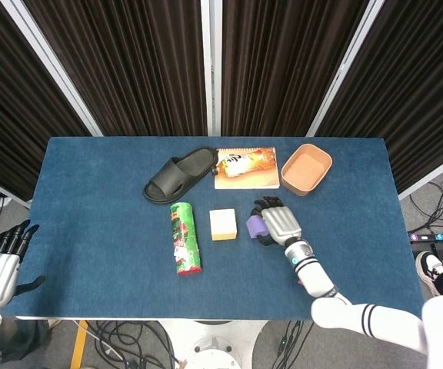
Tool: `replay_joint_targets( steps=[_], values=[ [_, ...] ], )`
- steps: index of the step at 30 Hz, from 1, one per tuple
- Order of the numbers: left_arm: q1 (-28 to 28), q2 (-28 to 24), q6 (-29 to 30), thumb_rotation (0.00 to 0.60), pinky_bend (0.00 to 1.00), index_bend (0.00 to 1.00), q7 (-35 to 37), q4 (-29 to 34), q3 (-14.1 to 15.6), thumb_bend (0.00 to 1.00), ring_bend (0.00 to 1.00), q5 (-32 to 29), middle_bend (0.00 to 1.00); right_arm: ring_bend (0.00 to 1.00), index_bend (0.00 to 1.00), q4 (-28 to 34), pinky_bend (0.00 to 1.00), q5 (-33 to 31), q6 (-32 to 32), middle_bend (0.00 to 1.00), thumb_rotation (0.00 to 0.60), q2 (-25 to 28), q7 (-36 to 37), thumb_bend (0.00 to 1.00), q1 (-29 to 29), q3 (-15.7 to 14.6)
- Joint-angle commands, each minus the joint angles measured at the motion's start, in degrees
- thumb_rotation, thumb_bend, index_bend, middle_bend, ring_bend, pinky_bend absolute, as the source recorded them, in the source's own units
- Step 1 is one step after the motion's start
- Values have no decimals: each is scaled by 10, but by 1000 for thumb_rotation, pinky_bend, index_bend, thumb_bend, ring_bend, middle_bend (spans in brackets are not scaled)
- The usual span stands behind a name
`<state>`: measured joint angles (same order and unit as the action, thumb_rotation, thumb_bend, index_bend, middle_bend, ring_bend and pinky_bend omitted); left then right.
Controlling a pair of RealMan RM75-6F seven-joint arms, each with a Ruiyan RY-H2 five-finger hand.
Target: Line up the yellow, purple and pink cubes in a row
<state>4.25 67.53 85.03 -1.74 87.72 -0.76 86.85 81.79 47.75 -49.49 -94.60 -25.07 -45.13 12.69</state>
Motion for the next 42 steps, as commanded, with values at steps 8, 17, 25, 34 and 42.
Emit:
replay_joint_targets(
  steps=[8, 17, 25, 34, 42],
  values=[
    [0, 10, -1, 600, 157, 135, 24, -25, 2, 57, 107, 3, 156, 0, 423, -30, 0, -50, -29, 108, 600, -47, -39, 245, -27, 8],
    [0, 13, -1, 600, 157, 135, 29, -32, 2, 57, 107, 4, 156, 0, 367, -64, 0, -80, -30, 97, 600, -82, -53, 244, -46, 17],
    [0, 13, -3, 600, 157, 135, 33, -36, 2, 57, 107, 2, 156, 0, 190, -67, 0, -87, -28, 81, 600, -89, -53, 158, -47, 14],
    [-1, 12, 1, 600, 157, 135, 30, -32, 2, 56, 107, 5, 156, 0, 36, -4, 0, -50, -41, 55, 600, -18, -11, 98, -15, 13],
    [-8, 6, 5, 600, 157, 135, 28, -24, 2, 57, 107, -3, 156, 0, 140, 85, 0, 86, -30, 66, 600, 106, 88, 100, 52, -37]
  ],
)
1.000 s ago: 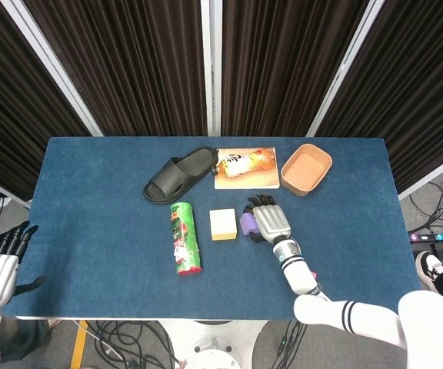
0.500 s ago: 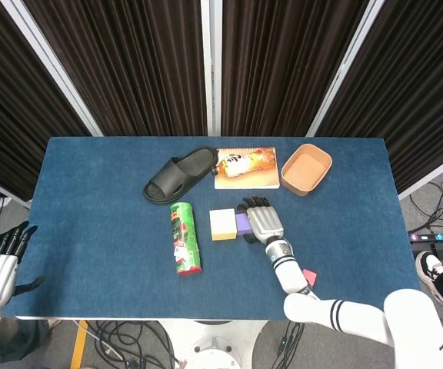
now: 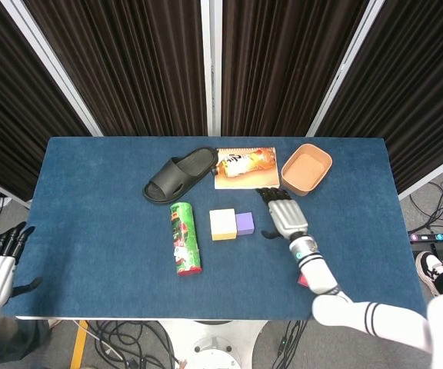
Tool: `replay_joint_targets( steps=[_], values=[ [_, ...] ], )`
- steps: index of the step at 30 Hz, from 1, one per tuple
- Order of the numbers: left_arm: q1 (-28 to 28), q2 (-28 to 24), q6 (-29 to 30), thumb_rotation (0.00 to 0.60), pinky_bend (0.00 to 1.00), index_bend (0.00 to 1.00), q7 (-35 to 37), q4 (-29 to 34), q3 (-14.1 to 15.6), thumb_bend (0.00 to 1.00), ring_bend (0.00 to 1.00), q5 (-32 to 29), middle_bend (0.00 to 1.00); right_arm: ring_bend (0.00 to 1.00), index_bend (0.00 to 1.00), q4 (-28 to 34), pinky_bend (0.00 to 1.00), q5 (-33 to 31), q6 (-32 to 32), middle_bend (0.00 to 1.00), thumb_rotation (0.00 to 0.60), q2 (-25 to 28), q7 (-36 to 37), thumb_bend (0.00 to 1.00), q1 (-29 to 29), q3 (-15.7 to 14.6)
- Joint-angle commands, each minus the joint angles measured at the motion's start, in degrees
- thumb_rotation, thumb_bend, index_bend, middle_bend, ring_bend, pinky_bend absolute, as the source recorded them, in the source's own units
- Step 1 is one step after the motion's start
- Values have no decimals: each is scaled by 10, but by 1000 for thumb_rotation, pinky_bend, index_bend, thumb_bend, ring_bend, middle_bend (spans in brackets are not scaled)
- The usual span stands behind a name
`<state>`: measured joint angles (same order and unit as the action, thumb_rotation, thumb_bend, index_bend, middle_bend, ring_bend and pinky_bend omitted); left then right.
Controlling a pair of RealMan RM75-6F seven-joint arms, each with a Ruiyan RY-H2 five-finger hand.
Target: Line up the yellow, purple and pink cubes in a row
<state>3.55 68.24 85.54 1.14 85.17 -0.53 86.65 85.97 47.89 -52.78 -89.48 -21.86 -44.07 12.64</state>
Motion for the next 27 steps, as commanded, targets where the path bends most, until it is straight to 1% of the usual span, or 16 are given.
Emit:
replay_joint_targets(
  steps=[1, 3, 7, 11, 13, 15, 19, 27],
  values=[
    [-1, -2, -1, 600, 157, 135, -2, 2, 0, 57, 107, -3, 156, 0, 162, 51, 0, 120, 2, 70, 600, 75, 74, 100, 56, -55],
    [1, -4, -3, 600, 157, 135, -4, 5, -1, 56, 107, -2, 156, 0, 207, 60, 0, 175, 5, 82, 600, 108, 104, 103, 74, -86],
    [7, -6, -4, 600, 157, 135, -12, 15, -3, 56, 107, 5, 156, 0, 222, 67, 0, 288, -18, 94, 600, 166, 154, 106, 112, -147],
    [11, -8, -3, 600, 157, 135, -21, 26, -4, 56, 107, 12, 156, 0, 223, 65, 0, 343, -60, 103, 600, 189, 173, 108, 149, -185],
    [14, -10, -4, 600, 157, 135, -25, 32, -6, 56, 107, 13, 156, 0, 226, 55, 0, 366, -77, 104, 600, 191, 185, 123, 165, -200],
    [13, -12, -3, 600, 157, 135, -28, 38, -5, 56, 107, 15, 156, 0, 229, 36, 0, 393, -87, 104, 600, 187, 196, 143, 174, -212],
    [12, -17, 2, 600, 157, 135, -36, 49, -4, 56, 107, 19, 156, 0, 231, -31, 0, 458, -116, 104, 600, 167, 199, 158, 182, -229],
    [3, -22, 11, 600, 157, 135, -44, 62, 0, 56, 107, 16, 156, 0, 231, -135, 0, 546, -144, 102, 600, 133, 223, 167, 168, -244]
  ],
)
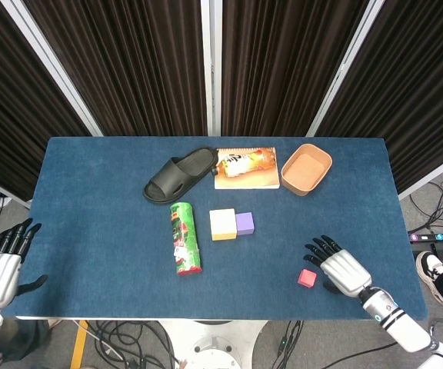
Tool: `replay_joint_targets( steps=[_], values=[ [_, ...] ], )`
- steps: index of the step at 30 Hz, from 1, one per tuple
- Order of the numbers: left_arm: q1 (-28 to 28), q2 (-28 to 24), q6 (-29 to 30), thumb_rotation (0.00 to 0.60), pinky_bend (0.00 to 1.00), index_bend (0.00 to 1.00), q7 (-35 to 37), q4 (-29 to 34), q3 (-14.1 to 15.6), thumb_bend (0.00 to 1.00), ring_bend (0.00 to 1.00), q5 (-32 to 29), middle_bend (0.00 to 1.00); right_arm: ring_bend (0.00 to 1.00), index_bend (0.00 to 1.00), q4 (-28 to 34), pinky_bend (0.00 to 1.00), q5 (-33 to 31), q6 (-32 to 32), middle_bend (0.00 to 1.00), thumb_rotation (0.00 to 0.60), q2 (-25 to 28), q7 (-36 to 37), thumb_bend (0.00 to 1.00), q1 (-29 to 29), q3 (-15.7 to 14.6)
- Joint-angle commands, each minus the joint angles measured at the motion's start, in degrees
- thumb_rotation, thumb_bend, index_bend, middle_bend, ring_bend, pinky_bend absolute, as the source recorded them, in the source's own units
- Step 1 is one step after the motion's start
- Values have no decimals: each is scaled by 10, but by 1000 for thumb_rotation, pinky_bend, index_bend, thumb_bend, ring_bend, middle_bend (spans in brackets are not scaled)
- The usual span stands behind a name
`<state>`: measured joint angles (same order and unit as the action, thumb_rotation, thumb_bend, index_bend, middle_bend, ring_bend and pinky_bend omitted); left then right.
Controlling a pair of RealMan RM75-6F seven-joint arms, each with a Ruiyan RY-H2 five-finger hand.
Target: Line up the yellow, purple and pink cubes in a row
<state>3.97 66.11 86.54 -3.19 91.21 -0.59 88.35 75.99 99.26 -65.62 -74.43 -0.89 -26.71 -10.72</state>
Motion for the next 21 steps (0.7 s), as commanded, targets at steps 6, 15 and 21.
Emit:
replay_joint_targets(
  steps=[6, 15, 21],
  values=[
    [-5, -1, 4, 600, 157, 135, -3, 4, 2, 56, 107, -2, 156, 0, 252, -88, 0, 75, -42, 93, 600, -47, 23, 176, -13, -14],
    [-6, -1, 2, 600, 157, 135, -1, 3, 2, 55, 107, -4, 156, 0, 356, -131, 0, 93, -45, 96, 600, -76, 47, 242, -19, -21],
    [-6, 0, 1, 600, 157, 135, 1, 1, 1, 54, 107, -5, 156, 0, 493, -144, 0, 90, -48, 120, 600, -82, 54, 278, -18, -21]
  ],
)
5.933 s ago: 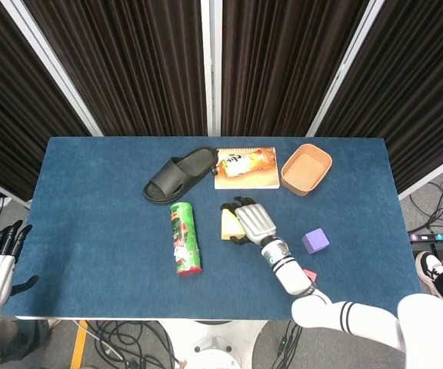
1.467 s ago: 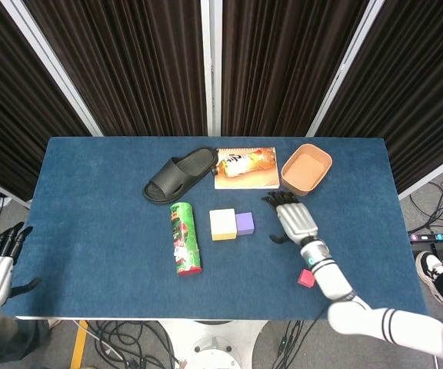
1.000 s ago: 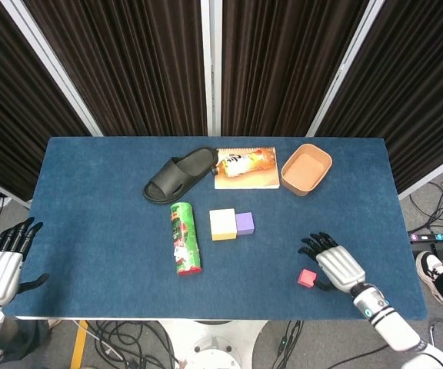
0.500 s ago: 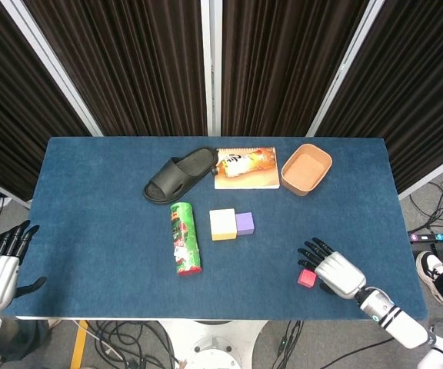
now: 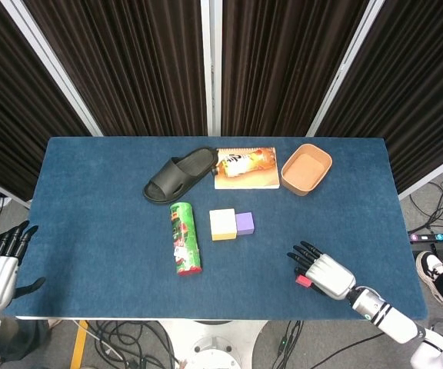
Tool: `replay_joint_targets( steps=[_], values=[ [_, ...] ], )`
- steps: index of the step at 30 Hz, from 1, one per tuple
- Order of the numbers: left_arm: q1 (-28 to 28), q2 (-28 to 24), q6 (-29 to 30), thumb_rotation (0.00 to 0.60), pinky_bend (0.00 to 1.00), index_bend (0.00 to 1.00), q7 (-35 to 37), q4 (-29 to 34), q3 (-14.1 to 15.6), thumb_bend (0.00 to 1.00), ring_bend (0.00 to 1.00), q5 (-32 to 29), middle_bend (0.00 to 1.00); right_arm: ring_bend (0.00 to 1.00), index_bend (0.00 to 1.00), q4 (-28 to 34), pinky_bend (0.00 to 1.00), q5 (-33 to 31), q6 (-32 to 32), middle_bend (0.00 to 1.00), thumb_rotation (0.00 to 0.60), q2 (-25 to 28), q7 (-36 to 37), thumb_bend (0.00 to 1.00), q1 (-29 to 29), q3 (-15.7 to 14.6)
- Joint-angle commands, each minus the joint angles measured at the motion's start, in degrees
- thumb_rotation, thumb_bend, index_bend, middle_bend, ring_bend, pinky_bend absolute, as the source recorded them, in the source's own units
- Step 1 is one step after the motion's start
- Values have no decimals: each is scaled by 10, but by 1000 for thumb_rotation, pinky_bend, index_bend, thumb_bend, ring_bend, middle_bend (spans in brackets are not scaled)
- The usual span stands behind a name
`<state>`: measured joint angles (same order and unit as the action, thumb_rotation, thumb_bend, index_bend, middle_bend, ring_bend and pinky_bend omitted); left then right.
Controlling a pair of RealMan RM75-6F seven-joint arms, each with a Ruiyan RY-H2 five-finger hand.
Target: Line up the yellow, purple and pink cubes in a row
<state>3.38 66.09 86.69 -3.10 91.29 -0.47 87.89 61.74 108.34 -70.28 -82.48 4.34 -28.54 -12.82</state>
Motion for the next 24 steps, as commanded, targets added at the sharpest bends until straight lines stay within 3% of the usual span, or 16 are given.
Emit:
replay_joint_targets(
  steps=[1, 6, 10, 17, 24],
  values=[
    [1, 0, -1, 600, 157, 135, 0, 0, 0, 54, 107, 0, 156, 0, 516, -2, 0, -2, -3, 125, 600, -2, 5, 282, 2, 1],
    [2, 0, -1, 600, 157, 135, 0, 0, -2, 53, 107, 1, 156, 0, 595, 20, 0, -29, -21, 153, 600, 6, 38, 291, 2, 26],
    [5, 1, -2, 600, 157, 135, 1, 0, -3, 53, 107, 3, 156, 0, 600, 77, 0, -95, -2, 148, 600, 21, 40, 286, -8, 80],
    [7, 5, -1, 600, 157, 135, 7, -4, -4, 53, 107, 7, 155, 0, 591, 179, 0, -266, 116, 123, 600, 8, -79, 265, -51, 183],
    [6, 8, -2, 600, 157, 135, 18, -16, -3, 53, 107, 6, 156, 0, 581, 181, 0, -414, 174, 114, 600, -66, -198, 256, -92, 240]
  ],
)
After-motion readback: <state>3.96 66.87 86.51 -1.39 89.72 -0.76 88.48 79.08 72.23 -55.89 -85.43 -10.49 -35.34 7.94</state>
